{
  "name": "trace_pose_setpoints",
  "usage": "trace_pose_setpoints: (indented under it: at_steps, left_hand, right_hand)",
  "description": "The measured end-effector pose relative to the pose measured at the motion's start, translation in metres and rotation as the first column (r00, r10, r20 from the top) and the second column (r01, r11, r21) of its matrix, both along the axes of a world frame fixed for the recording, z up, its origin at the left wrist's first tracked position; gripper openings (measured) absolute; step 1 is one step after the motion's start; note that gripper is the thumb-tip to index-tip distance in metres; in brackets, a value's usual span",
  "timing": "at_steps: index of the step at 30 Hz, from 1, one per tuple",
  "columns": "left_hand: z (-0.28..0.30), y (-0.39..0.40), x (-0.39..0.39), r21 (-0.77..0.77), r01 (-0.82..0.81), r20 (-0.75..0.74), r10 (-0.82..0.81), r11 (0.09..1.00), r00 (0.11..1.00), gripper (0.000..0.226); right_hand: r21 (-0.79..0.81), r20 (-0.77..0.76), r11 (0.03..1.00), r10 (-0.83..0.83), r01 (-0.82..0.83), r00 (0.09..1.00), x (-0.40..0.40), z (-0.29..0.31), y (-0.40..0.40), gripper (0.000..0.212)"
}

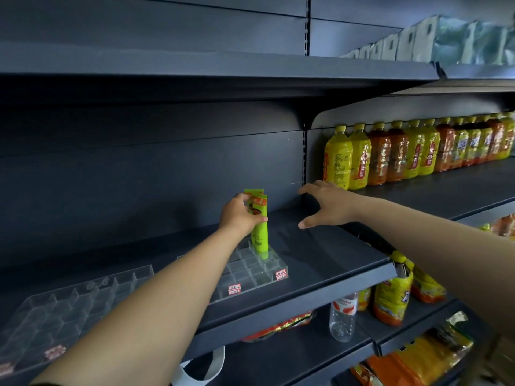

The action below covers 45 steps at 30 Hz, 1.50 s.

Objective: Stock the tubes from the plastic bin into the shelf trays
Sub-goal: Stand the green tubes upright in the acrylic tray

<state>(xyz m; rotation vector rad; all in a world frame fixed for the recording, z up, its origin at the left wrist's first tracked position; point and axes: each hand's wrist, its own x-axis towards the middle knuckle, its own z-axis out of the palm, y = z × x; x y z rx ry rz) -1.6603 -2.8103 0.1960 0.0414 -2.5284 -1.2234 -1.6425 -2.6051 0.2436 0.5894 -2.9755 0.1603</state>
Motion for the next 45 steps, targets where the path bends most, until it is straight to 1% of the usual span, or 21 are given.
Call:
trace_pose_setpoints:
  at_steps: [7, 11, 13, 15, 18, 22, 26, 30, 33, 36, 38, 40, 41, 43, 45]
  left_hand:
    - [0.003, -0.018, 0.031, -0.228, 0.061, 0.039, -0.053, 0.972, 0.998, 0.087]
    - [-0.003, -0.028, 0.063, -0.407, 0.106, 0.037, -0.100, 0.907, 0.994, 0.092]
    - [-0.010, -0.035, 0.081, -0.493, 0.105, 0.046, -0.095, 0.864, 0.994, 0.097]
    - [-0.019, -0.041, 0.100, -0.547, 0.105, 0.052, -0.092, 0.831, 0.994, 0.099]
    - [-0.036, -0.049, 0.131, -0.582, 0.111, 0.059, -0.095, 0.806, 0.994, 0.098]
    - [-0.063, -0.060, 0.179, -0.609, 0.122, 0.056, -0.112, 0.784, 0.992, 0.095]
    - [-0.106, -0.071, 0.227, -0.639, 0.137, 0.031, -0.152, 0.757, 0.988, 0.089]
    - [-0.161, -0.082, 0.261, -0.644, 0.204, 0.148, -0.142, 0.737, 0.979, 0.086]
    - [-0.209, -0.089, 0.280, -0.631, 0.275, 0.279, -0.118, 0.725, 0.953, 0.087]
    - [-0.257, -0.092, 0.294, -0.559, 0.317, 0.422, -0.066, 0.766, 0.904, 0.087]
    - [-0.289, -0.095, 0.302, -0.513, 0.314, 0.493, -0.025, 0.799, 0.870, 0.085]
    - [-0.318, -0.096, 0.309, -0.446, 0.304, 0.565, 0.001, 0.842, 0.825, 0.083]
    - [-0.332, -0.096, 0.312, -0.414, 0.293, 0.598, 0.015, 0.862, 0.801, 0.082]
    - [-0.357, -0.095, 0.319, -0.368, 0.244, 0.653, 0.063, 0.897, 0.755, 0.082]
    - [-0.378, -0.093, 0.324, -0.348, 0.169, 0.691, 0.130, 0.922, 0.711, 0.081]
  right_hand:
    - [-0.018, -0.025, 1.000, -0.010, 0.010, 1.000, 0.023, -0.005, -0.006, 0.090]
    - [0.008, -0.082, 1.000, -0.027, 0.028, 0.996, 0.043, -0.019, -0.012, 0.094]
    - [0.007, -0.092, 1.000, -0.025, 0.025, 0.995, 0.055, -0.030, -0.015, 0.095]
    - [-0.012, -0.099, 1.000, -0.016, 0.015, 0.995, 0.068, -0.043, -0.018, 0.096]
    - [-0.043, -0.100, 0.999, 0.005, -0.010, 0.995, 0.090, -0.068, -0.023, 0.096]
    - [-0.078, -0.087, 0.995, 0.055, -0.062, 0.995, 0.123, -0.110, -0.030, 0.092]
    - [-0.088, -0.083, 0.987, 0.123, -0.131, 0.989, 0.156, -0.159, -0.037, 0.090]
    - [-0.117, -0.011, 0.980, 0.162, -0.163, 0.987, 0.186, -0.210, -0.043, 0.088]
    - [-0.132, 0.097, 0.980, 0.160, -0.147, 0.982, 0.204, -0.253, -0.047, 0.085]
    - [-0.139, 0.165, 0.978, 0.181, -0.158, 0.970, 0.216, -0.292, -0.048, 0.085]
    - [-0.142, 0.205, 0.980, 0.168, -0.141, 0.964, 0.223, -0.316, -0.048, 0.092]
    - [-0.151, 0.285, 0.982, 0.153, -0.113, 0.946, 0.225, -0.345, -0.048, 0.099]
    - [-0.161, 0.343, 0.984, 0.131, -0.079, 0.930, 0.225, -0.361, -0.048, 0.097]
    - [-0.175, 0.471, 0.984, 0.064, 0.022, 0.880, 0.225, -0.391, -0.046, 0.086]
    - [-0.198, 0.586, 0.968, -0.008, 0.153, 0.810, 0.227, -0.420, -0.043, 0.079]
